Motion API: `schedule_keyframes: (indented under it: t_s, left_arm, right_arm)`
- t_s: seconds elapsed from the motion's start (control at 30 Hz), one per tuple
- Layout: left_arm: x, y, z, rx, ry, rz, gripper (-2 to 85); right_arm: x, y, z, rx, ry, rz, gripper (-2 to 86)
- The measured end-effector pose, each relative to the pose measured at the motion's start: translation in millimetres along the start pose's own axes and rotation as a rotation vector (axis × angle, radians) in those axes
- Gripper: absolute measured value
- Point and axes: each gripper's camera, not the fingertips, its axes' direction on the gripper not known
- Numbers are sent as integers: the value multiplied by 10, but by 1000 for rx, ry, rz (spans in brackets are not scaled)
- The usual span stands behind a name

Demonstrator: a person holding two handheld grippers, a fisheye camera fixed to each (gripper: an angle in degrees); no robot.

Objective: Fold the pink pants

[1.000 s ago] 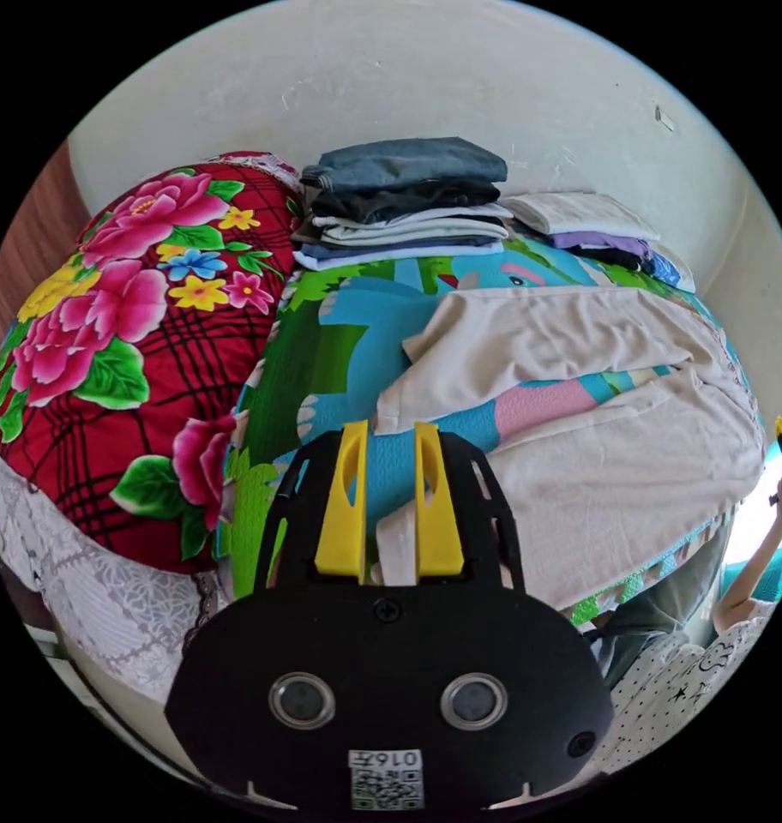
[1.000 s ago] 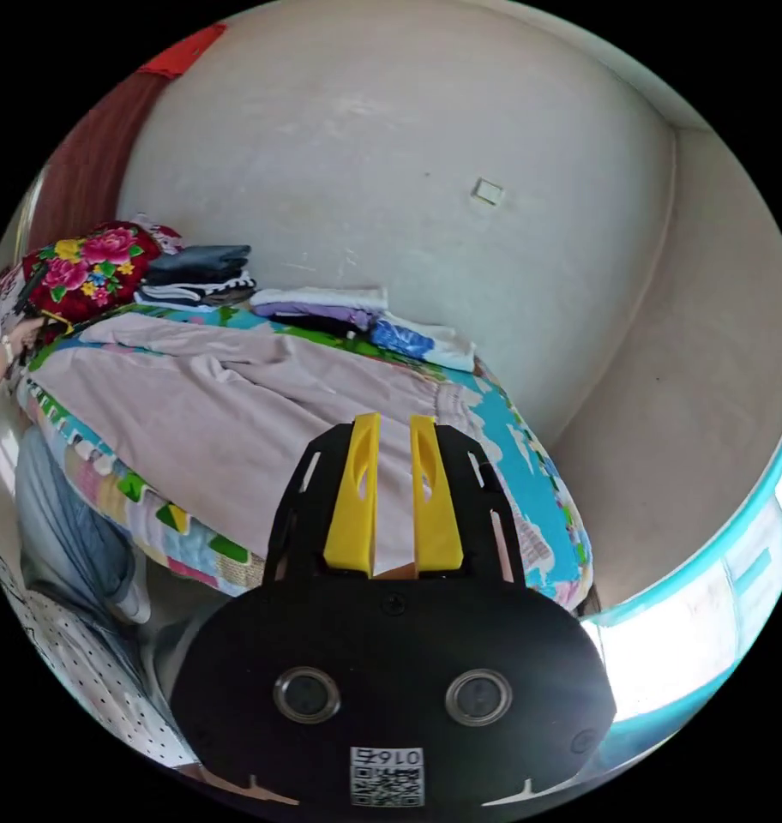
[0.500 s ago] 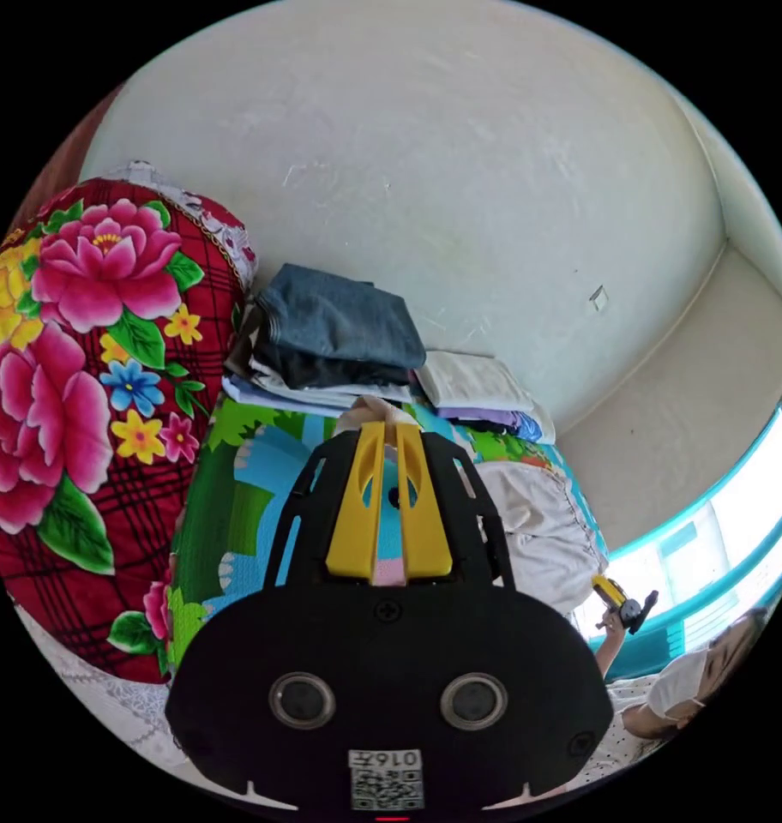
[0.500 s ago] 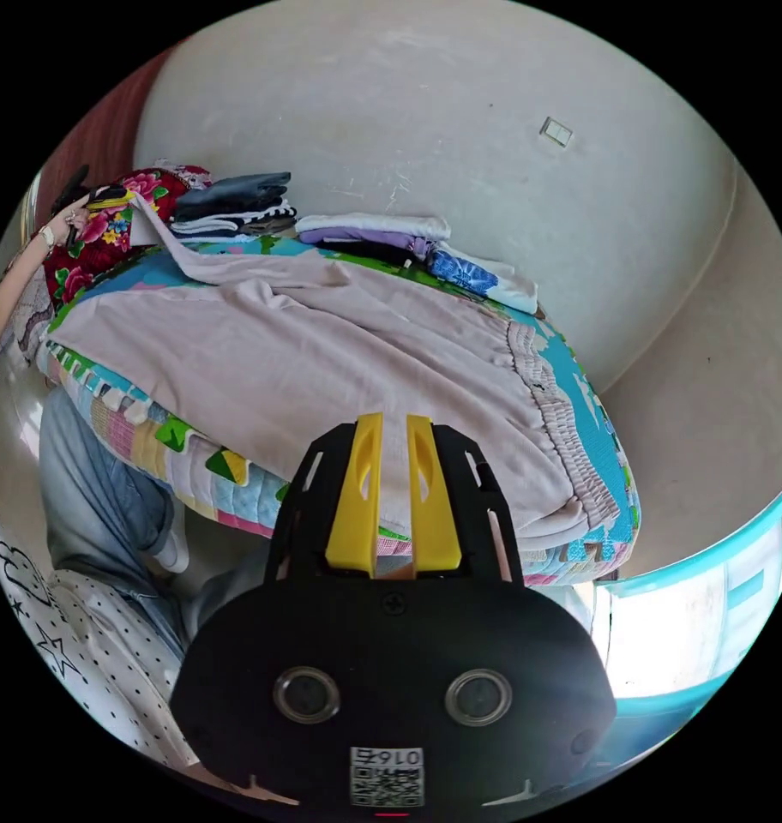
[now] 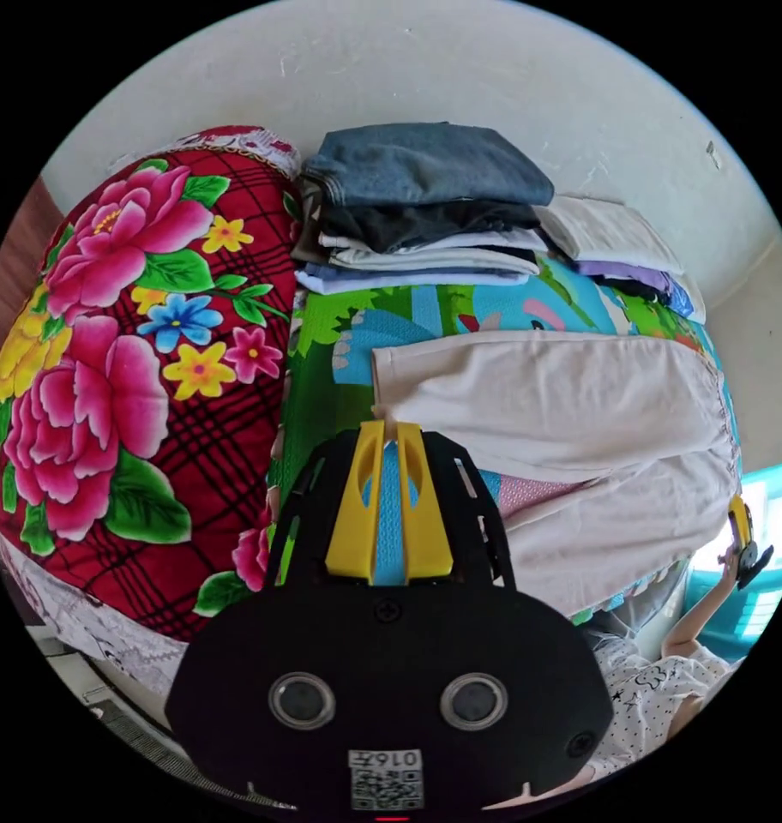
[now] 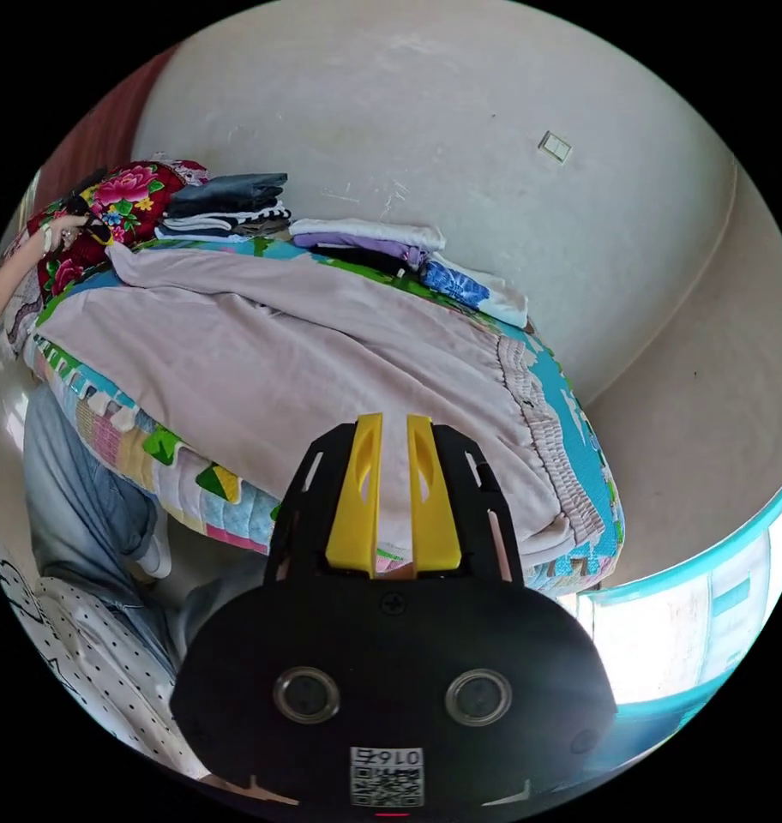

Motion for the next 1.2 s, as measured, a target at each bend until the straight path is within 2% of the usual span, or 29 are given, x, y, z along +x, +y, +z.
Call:
schedule_keyframes:
  t_s: [0.07, 0.13, 0.2, 0.3, 0.37, 0.43, 0.53, 0.67, 0.77, 0.9, 1.0, 1.03, 1.07, 1.2]
  left_arm:
    - [-86, -70, -287, 127, 47, -49, 0]
    - [-160, -113, -382, 179, 107, -84, 1]
    - [-172, -186, -261, 115, 146, -59, 4]
    - [-126, -238, 318, -187, 103, -28, 12]
    - [-54, -131, 852, -471, 19, 44, 0]
    - [3, -37, 985, -547, 28, 133, -3]
    - [-105, -90, 709, -459, 26, 104, 3]
    - [32, -299, 276, -141, -79, 160, 39]
    - [255, -441, 346, 32, -60, 200, 46]
    - [463, -629, 746, 65, 8, 175, 50]
    - [583, -730, 1128, -3, 38, 162, 46]
    - [636, -738, 1246, -33, 35, 175, 35]
    - [675, -712, 1186, 28, 11, 179, 16]
    - [728, -656, 1060, 37, -90, 222, -6]
  right_arm:
    - [54, -269, -31, 47, -5, -65, 65]
    - [159, -676, -13, 115, -7, -131, 72]
    - [276, -1023, 73, 155, -29, -154, 75]
    - [454, -1651, 401, 159, -111, -201, 78]
    - [501, -2001, 668, 115, -137, -272, 80]
    - [597, -2409, 983, 40, -148, -320, 82]
    - [808, -2835, 1256, -5, -199, -311, 85]
    - [1084, -3281, 1586, -47, -265, -270, 87]
    - [1251, -3610, 1919, -104, -250, -259, 87]
    - [1370, -3942, 2324, -171, -306, -247, 87]
    - [1412, -4124, 2530, -199, -338, -221, 76]
    - [1397, -4160, 2657, -248, -322, -218, 64]
    - [1375, -4162, 2735, -283, -307, -227, 49]
    - [1315, -4238, 2797, -238, -231, -316, 5]
